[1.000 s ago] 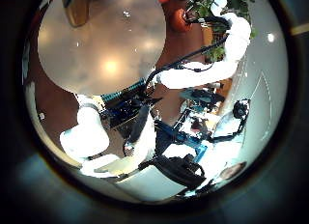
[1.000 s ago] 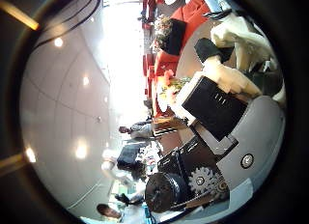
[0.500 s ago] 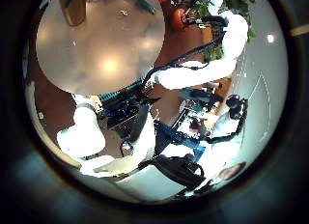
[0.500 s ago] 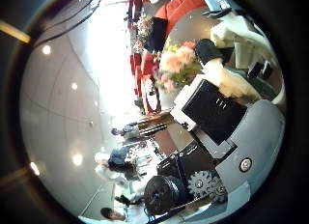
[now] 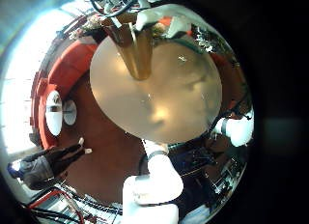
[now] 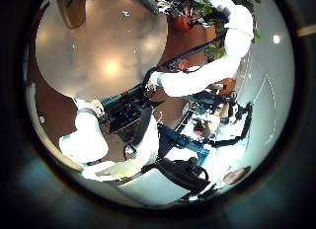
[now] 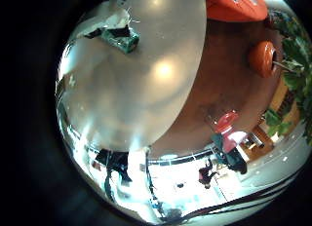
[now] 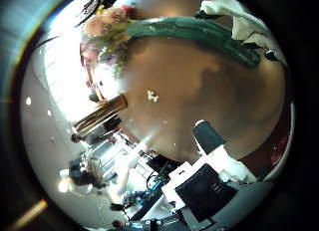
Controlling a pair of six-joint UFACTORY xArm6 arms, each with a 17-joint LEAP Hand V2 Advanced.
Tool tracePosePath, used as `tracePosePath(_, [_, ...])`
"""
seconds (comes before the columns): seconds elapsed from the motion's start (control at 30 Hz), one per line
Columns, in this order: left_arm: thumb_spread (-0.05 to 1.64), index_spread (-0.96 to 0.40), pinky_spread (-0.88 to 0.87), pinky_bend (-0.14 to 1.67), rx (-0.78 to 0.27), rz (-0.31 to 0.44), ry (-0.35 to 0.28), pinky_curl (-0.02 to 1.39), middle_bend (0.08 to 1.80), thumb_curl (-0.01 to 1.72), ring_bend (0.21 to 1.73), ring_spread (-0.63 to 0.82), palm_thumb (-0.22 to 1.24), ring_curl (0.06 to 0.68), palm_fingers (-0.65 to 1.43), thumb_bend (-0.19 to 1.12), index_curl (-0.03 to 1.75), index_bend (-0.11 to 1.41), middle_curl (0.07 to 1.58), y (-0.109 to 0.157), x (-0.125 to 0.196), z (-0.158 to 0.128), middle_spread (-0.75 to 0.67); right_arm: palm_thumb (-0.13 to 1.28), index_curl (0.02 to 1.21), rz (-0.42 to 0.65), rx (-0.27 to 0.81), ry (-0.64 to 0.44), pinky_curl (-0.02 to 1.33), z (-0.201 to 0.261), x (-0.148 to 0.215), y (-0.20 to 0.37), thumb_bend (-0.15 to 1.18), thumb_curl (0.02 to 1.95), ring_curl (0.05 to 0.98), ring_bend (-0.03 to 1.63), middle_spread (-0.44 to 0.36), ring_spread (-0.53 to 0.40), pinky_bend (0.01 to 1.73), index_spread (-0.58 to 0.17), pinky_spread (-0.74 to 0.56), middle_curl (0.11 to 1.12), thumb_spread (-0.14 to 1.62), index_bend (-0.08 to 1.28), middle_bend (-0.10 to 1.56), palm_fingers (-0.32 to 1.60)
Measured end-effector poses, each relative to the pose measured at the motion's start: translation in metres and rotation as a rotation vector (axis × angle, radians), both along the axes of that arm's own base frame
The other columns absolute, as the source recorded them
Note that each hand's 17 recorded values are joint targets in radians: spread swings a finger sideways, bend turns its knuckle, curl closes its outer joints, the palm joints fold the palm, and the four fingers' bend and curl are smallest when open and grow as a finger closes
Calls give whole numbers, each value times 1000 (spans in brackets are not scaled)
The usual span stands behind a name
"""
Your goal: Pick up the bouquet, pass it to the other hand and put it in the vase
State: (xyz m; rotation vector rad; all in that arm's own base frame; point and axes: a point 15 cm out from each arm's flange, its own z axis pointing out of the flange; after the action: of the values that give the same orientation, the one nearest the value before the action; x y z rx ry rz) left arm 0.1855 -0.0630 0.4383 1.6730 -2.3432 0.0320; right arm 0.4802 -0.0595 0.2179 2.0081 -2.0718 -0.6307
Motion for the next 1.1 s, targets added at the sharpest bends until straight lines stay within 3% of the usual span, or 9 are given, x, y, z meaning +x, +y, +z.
tracePosePath(0.33, [1098,49,556,185,15,-1,4,264,197,303,432,598,276,206,112,-22,359,179,337,7,-2,-5,422,664,459,-16,-74,-79,337,-18,31,10,-25,588,402,1027,8,-56,792,-163,108,465,1033,379,739,110])
tracePosePath(0.57, [1098,49,556,185,12,2,7,264,197,304,432,598,276,206,112,-22,359,179,337,10,-1,-6,422,665,448,-7,-83,-82,298,-21,33,17,-25,555,375,944,12,-47,721,-164,133,452,1033,351,697,133])
tracePosePath(0.93, [1098,49,556,185,12,-3,4,264,197,304,431,598,276,207,112,-22,359,179,337,13,-3,-5,422,733,440,16,-142,-31,248,-45,29,17,-19,536,348,862,-23,-55,616,-177,138,449,1018,311,656,211])
tracePosePath(1.1, [1098,49,556,185,9,-2,2,264,197,304,431,598,276,207,112,-22,359,179,337,12,-2,-5,422,782,438,15,-151,-16,219,-52,28,15,-15,540,348,890,-71,-103,575,-214,102,461,998,308,684,367])
